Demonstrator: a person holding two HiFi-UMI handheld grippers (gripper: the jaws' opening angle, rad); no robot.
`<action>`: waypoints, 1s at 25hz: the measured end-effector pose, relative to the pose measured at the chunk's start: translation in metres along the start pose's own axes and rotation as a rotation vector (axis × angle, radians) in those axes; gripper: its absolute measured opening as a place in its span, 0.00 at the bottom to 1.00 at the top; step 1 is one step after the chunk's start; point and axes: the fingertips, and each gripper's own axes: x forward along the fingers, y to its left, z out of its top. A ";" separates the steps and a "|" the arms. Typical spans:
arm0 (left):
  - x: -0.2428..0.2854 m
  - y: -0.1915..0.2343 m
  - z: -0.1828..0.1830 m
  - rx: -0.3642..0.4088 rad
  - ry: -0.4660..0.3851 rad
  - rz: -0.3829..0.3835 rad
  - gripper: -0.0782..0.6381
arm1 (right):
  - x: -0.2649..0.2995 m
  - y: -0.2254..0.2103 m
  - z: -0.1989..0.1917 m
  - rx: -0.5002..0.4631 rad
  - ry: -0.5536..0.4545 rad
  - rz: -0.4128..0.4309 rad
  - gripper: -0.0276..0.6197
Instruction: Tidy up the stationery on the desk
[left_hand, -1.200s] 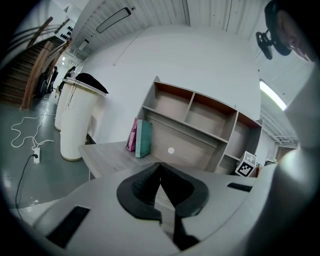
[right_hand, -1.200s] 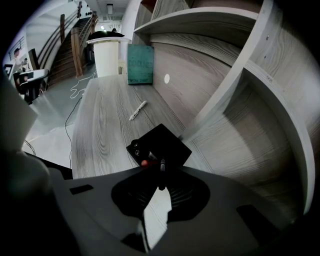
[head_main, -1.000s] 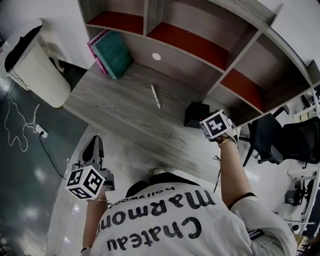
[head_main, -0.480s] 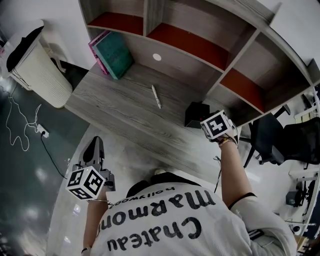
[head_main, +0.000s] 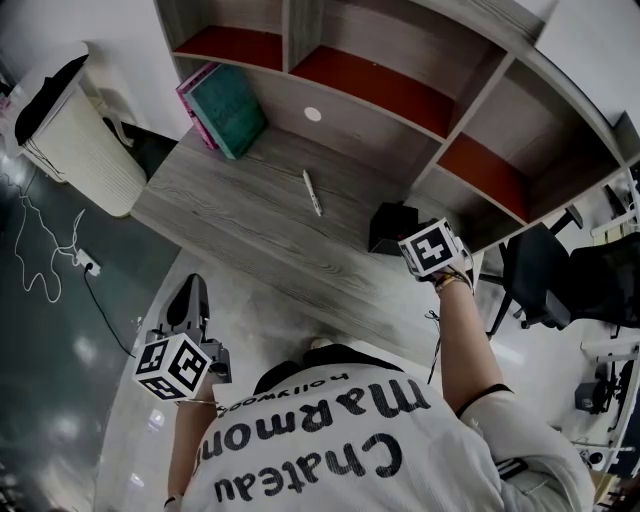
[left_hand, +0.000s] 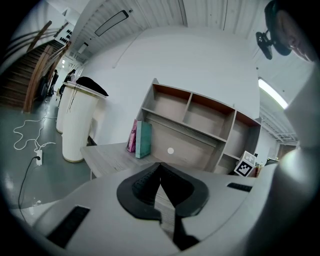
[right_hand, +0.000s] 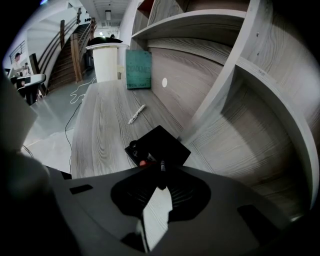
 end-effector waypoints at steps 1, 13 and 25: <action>0.000 -0.001 0.000 0.000 -0.001 0.000 0.13 | 0.000 0.000 0.000 -0.001 -0.002 0.000 0.14; 0.002 -0.009 -0.003 0.000 0.002 -0.014 0.13 | -0.004 -0.001 0.000 0.026 -0.044 -0.003 0.17; -0.002 -0.012 -0.003 0.010 0.003 -0.022 0.13 | -0.011 0.003 0.003 0.122 -0.111 0.037 0.19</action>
